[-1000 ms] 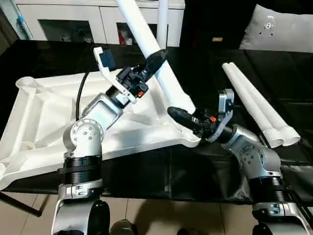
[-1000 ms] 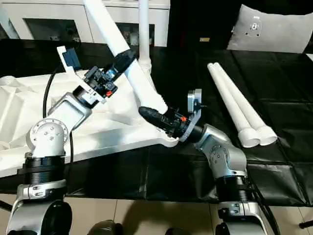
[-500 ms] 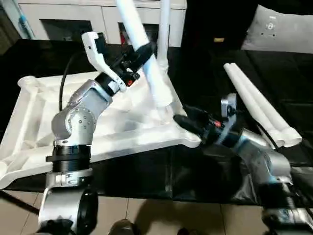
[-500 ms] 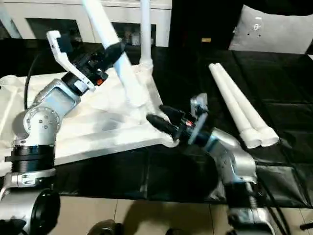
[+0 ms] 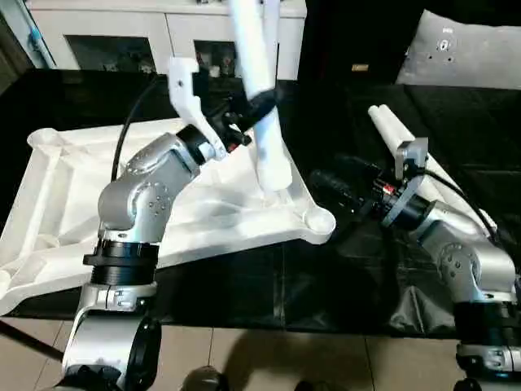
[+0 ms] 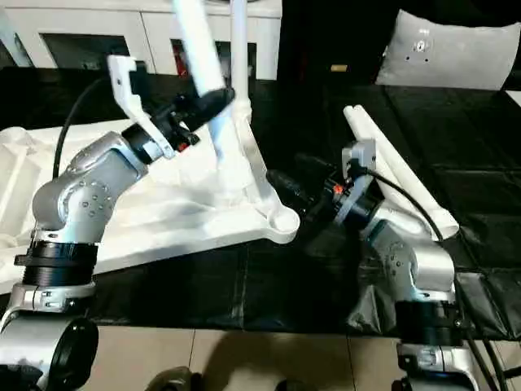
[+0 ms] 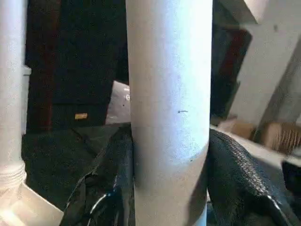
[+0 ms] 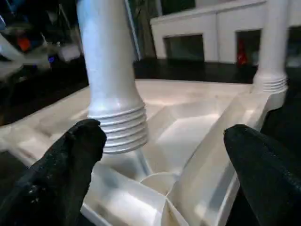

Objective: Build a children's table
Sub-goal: Insert table leg to table base

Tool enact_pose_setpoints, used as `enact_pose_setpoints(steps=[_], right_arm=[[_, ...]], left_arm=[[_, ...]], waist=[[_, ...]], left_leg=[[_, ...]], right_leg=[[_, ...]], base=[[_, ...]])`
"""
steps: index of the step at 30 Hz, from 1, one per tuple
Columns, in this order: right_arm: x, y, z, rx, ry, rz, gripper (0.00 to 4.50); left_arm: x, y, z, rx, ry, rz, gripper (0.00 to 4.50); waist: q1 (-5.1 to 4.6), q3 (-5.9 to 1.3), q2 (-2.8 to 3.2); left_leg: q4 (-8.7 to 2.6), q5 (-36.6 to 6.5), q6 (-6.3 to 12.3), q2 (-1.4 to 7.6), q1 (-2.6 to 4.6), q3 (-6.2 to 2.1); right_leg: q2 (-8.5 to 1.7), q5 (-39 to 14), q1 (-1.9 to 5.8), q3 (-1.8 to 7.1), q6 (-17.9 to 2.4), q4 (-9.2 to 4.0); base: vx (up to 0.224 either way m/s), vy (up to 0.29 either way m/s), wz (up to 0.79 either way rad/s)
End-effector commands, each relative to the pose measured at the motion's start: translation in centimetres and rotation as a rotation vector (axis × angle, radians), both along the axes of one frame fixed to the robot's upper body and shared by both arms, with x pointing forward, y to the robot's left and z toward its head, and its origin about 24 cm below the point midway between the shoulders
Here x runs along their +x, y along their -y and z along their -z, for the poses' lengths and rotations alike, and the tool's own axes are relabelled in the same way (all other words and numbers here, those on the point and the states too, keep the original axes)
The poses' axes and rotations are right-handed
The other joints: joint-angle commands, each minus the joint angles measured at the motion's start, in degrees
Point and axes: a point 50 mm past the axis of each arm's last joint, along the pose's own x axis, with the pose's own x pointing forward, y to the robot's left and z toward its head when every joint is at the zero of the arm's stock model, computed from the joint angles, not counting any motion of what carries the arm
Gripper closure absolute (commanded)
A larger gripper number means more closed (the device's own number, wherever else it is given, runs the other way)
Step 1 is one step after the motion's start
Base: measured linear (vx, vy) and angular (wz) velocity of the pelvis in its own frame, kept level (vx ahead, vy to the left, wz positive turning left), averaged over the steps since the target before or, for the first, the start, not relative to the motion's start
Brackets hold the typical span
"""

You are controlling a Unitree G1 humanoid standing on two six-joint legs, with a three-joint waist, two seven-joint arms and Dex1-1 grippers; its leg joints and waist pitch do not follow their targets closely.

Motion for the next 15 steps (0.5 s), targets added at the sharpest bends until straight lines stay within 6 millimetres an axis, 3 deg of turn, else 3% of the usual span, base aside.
enact_pose_setpoints(steps=[1, 6, 15], right_arm=[[0.3, -0.9, -0.9, -0.039, 0.015, -0.03, 0.0], [0.7, -2.3, -1.5, -0.057, 0.006, -0.068, 0.0], [1.7, -3.0, -2.0, -0.086, 0.029, -0.047, 0.0]], left_arm=[[-0.7, 1.3, -1.1, 0.062, 0.089, 0.048, 2.62], [-1.4, 2.8, -0.7, 0.175, 0.164, 0.073, 2.62], [-2.0, 4.2, -0.4, 0.204, 0.186, 0.111, 2.62]], waist=[[-0.07, -5.3, -0.58], [-0.07, -5.19, -0.51], [-0.24, -5.15, -0.67]], left_leg=[[-3.4, -1.0, 3.99, 3.3, 0.53, -1.14], [-3.4, -0.6, 4.14, 3.45, 0.48, -1.18], [-3.4, -0.8, 3.27, 3.24, 0.43, -1.07]], right_leg=[[-5.36, -6.4, 3.7, 3.14, -10.7, -3.45], [-5.43, -6.1, 3.62, 3.25, -10.5, -3.38], [-5.37, -5.9, 3.72, 3.25, -10.6, -3.29]], base=[[0.0, 0.0, 0.0], [0.0, 0.0, 0.0], [0.0, 0.0, 0.0]])
